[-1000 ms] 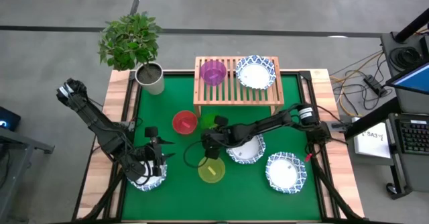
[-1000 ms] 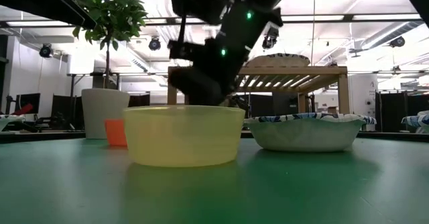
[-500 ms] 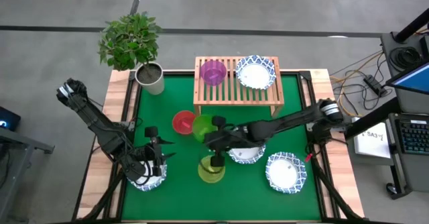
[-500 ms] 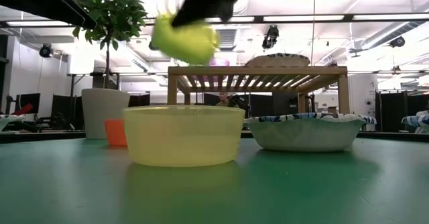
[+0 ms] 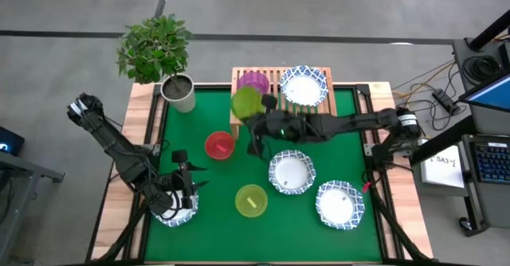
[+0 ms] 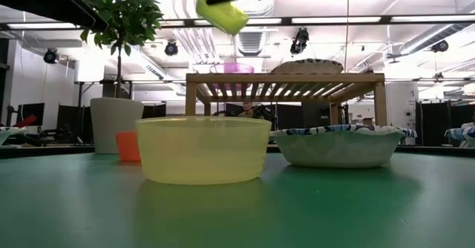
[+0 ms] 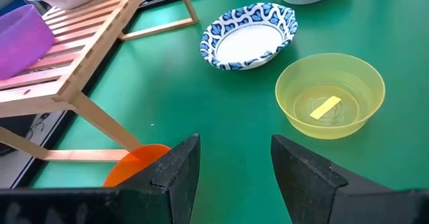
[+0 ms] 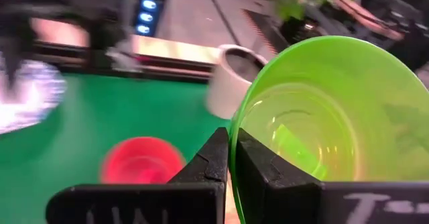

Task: Place and stack bowls onto a shelf
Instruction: Stack the green bowl on top of the purple bowl on the shelf

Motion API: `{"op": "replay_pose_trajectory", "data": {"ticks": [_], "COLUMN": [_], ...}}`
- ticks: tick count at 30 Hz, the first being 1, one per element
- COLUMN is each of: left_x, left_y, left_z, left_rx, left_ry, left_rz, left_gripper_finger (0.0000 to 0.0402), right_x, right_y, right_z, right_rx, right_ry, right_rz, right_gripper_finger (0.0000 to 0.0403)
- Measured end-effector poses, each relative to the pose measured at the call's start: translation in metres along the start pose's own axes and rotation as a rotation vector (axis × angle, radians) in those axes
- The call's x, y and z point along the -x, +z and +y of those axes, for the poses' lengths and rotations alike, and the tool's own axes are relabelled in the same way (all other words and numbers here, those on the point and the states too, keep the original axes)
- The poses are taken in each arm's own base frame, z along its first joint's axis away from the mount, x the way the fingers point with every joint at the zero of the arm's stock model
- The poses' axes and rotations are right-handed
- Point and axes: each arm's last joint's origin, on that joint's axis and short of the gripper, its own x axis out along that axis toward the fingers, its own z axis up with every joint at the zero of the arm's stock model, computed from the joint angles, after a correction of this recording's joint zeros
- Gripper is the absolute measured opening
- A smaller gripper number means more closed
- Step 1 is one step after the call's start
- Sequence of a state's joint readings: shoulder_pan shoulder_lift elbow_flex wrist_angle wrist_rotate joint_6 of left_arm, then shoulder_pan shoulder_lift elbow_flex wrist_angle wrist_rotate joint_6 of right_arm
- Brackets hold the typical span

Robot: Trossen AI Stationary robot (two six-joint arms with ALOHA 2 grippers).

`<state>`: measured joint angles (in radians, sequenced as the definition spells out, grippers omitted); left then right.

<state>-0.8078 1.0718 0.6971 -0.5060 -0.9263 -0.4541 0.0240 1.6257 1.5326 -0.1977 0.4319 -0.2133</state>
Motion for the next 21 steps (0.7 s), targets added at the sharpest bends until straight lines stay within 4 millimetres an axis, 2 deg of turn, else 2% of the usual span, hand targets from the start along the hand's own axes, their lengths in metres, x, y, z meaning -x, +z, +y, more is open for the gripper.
{"op": "replay_pose_trajectory", "data": {"ticks": [5, 9, 13, 21], "left_x": [0.000, 0.000, 0.000, 0.000], "left_y": [0.000, 0.000, 0.000, 0.000], "left_z": [0.000, 0.000, 0.000, 0.000], "left_rx": [-0.001, -0.005, -0.006, -0.007], "left_ry": [0.003, 0.007, 0.007, 0.008], "left_rz": [-0.001, -0.002, -0.002, -0.001], "left_gripper_finger": [0.0166, 0.0166, 0.0166, 0.0166], "right_x": [-0.025, -0.034, -0.037, -0.048], "right_y": [-0.015, -0.024, -0.027, -0.036], "right_z": [-0.039, -0.063, -0.070, -0.069], "right_rx": [-0.025, -0.093, -0.102, -0.098], "right_ry": [-0.105, -0.154, -0.159, -0.172], "right_rz": [0.048, 0.072, 0.080, 0.112], "right_gripper_finger": [0.0009, 0.0009, 0.0009, 0.0009]}}
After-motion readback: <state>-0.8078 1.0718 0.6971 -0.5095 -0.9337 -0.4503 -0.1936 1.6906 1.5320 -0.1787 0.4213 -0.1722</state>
